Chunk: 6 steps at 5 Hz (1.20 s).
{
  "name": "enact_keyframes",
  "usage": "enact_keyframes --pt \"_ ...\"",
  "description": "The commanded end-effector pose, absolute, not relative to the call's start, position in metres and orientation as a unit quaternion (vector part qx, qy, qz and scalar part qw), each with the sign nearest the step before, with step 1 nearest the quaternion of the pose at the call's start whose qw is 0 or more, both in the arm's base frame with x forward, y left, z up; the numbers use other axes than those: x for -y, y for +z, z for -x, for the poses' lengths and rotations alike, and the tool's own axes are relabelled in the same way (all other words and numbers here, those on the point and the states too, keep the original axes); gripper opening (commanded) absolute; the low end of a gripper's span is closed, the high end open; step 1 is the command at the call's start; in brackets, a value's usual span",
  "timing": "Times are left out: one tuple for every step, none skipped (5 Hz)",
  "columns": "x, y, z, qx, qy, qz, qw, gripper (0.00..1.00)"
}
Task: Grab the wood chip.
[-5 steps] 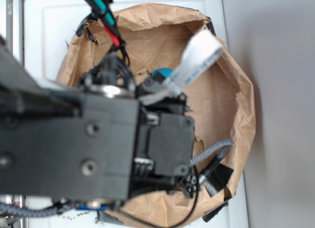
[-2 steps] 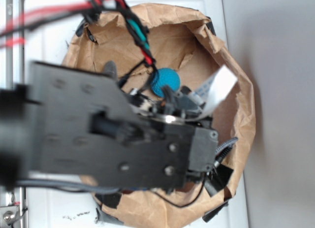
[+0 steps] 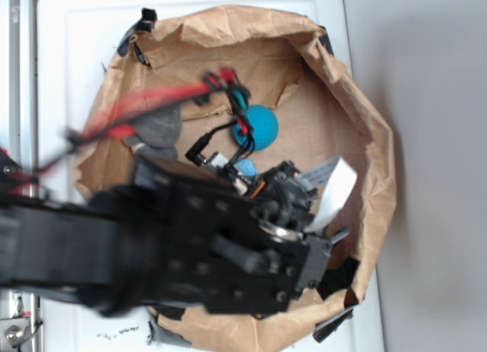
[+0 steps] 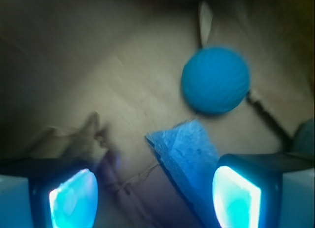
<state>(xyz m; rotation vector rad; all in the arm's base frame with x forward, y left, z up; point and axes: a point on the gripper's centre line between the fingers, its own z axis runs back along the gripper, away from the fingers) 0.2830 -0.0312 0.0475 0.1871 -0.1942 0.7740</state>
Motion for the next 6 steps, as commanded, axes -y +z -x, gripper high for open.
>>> enact_keyframes --pt "0.043 0.048 -0.316 0.14 0.413 -0.013 0.9 1.0" --pt "0.039 0.059 -0.322 0.123 0.421 0.009 0.899 1.0" --pt "0.043 0.063 -0.322 0.11 0.424 0.007 0.899 1.0" --pt "0.052 0.047 -0.323 0.093 0.415 -0.014 0.905 1.0" --pt "0.06 0.032 -0.313 0.081 0.414 -0.034 0.906 0.96" --pt "0.06 0.024 -0.307 0.089 0.416 -0.052 0.904 0.0"
